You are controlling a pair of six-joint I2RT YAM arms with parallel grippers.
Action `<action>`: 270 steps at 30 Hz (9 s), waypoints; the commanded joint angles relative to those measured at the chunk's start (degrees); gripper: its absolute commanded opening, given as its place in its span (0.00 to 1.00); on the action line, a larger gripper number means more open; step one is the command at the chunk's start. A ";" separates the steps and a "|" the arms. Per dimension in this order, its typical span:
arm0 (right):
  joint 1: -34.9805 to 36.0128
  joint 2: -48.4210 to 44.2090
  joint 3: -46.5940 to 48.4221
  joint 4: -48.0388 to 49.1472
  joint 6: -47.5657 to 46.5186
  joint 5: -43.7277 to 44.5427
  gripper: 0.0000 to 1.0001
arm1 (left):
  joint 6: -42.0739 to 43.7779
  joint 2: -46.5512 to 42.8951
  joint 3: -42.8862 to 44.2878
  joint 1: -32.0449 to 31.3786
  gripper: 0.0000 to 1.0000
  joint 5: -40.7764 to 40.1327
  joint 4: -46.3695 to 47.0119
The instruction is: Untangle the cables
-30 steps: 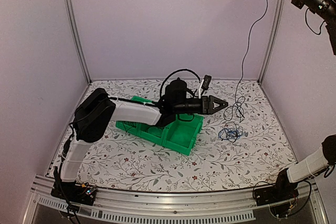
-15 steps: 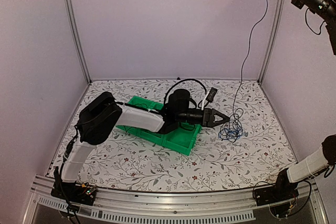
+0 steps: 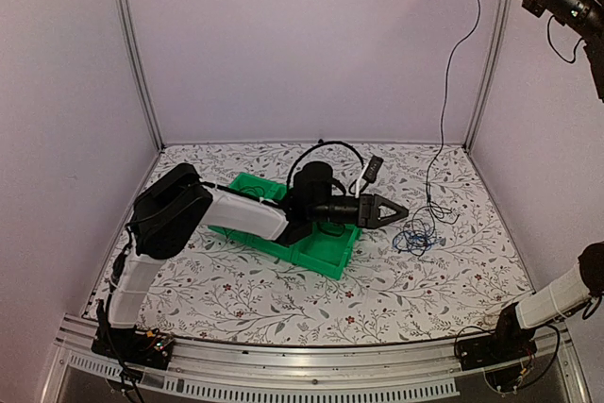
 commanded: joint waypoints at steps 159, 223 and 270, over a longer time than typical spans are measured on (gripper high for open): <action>34.79 49.29 -23.24 -4.04 -26.79 14.78 0.08 | 7.40 -46.86 -34.45 7.34 0.00 -56.45 -22.84; 4.34 29.69 -49.81 -27.50 -50.17 22.91 0.26 | 12.03 -34.94 -10.13 1.06 0.52 -59.75 -56.22; 4.41 2.93 -9.25 -55.09 -45.64 1.09 0.00 | 23.32 -3.00 26.42 -2.58 0.48 -28.31 -31.47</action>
